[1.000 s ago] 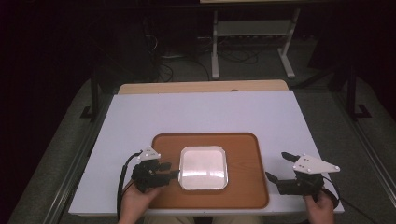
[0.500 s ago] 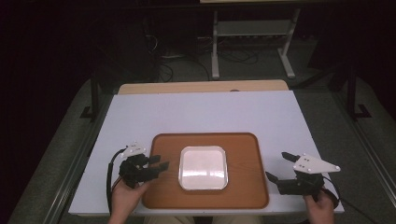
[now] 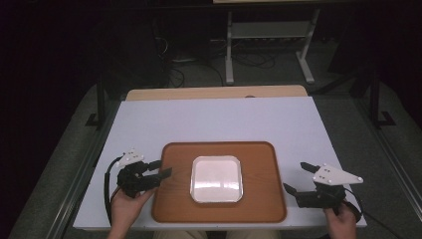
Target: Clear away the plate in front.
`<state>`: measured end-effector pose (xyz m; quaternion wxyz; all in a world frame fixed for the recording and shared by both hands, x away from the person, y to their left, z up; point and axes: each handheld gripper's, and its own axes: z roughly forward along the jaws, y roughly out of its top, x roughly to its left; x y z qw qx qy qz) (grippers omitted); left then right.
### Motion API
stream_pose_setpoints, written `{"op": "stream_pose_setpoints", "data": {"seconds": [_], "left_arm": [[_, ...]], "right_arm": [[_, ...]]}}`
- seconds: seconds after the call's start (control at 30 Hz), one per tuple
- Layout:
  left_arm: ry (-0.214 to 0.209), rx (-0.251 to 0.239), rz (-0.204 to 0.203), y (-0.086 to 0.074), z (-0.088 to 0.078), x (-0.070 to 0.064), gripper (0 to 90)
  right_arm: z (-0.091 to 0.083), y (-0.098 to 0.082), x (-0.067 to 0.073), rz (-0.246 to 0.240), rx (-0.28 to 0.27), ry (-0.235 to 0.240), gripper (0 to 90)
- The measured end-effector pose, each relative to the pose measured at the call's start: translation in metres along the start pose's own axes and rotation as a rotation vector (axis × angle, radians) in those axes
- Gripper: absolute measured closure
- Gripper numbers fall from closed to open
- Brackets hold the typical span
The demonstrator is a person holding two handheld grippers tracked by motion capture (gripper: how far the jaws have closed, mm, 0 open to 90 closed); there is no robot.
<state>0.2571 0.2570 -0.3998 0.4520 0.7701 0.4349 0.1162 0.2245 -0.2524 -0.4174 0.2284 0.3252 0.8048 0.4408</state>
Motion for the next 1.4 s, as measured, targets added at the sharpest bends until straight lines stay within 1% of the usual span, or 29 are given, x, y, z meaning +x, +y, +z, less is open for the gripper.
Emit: {"op": "stream_pose_setpoints", "data": {"seconds": [0.17,0.23,0.43,0.57,0.63,0.8,0.93,1.2,1.4], "left_arm": [[0.017,-0.01,0.006,-0.001,-0.004,0.007,43.7],[0.021,-0.017,0.015,-0.001,-0.007,0.009,43.0],[0.018,-0.038,0.032,-0.002,-0.012,0.014,39.8],[0.024,-0.044,0.059,-0.005,-0.015,0.016,38.0],[0.027,-0.045,0.065,-0.006,-0.017,0.017,37.4],[0.02,-0.045,0.061,-0.01,-0.018,0.02,35.8],[0.021,-0.037,0.074,-0.012,-0.017,0.021,35.1],[0.001,-0.034,0.051,-0.014,-0.016,0.023,34.8],[-0.005,-0.027,0.049,-0.014,-0.015,0.023,34.8]], "right_arm": [[0.0,0.0,0.0,0.001,-0.002,0.0,13.0],[0.0,0.0,0.0,0.0,-0.002,0.0,13.0],[-0.001,0.0,-0.001,0.003,-0.002,-0.004,13.0],[-0.001,-0.001,-0.001,0.006,-0.003,-0.005,13.0],[-0.001,-0.001,-0.001,0.008,-0.003,-0.005,12.9],[-0.001,-0.001,-0.002,0.008,-0.006,-0.007,13.0],[-0.002,-0.001,-0.003,0.013,-0.008,-0.007,13.0],[-0.002,-0.002,-0.004,0.022,-0.007,-0.01,13.0],[-0.002,-0.002,-0.004,0.019,-0.006,-0.01,13.0]]}}
